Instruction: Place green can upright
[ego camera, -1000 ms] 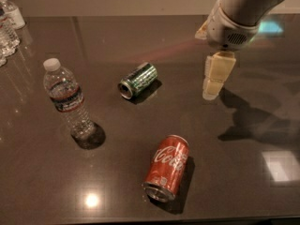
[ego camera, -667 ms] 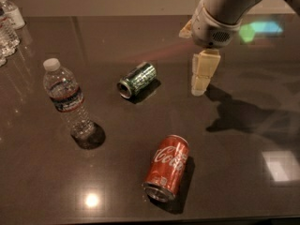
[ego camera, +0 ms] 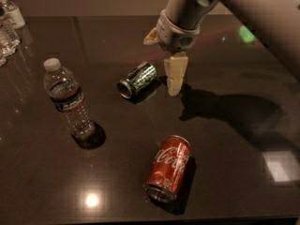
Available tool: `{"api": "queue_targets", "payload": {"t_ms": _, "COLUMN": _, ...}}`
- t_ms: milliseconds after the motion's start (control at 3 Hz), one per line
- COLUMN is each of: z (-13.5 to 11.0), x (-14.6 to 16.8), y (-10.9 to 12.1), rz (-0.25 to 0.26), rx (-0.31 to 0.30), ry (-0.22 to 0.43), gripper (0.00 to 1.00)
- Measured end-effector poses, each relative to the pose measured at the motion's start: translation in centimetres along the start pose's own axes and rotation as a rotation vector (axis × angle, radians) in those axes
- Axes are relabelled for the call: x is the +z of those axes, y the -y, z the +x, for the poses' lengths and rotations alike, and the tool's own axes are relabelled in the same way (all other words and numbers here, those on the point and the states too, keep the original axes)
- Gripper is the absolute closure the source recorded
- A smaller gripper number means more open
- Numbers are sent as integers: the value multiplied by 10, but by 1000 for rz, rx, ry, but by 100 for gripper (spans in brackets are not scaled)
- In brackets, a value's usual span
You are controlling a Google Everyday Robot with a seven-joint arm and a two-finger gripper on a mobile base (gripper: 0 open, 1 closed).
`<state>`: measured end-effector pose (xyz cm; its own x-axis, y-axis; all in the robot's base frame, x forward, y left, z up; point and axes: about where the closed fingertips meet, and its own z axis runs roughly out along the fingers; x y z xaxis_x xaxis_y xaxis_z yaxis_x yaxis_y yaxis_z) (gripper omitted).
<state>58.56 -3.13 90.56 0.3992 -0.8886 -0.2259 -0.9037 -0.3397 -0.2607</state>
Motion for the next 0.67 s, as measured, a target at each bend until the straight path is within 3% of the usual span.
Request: {"api": "queue_targets", "payload": {"t_ms": 667, "z": -38, "x": 54, "y": 33, "rz": -126, "rx": -199, "ry": 20, "gripper": 0}}
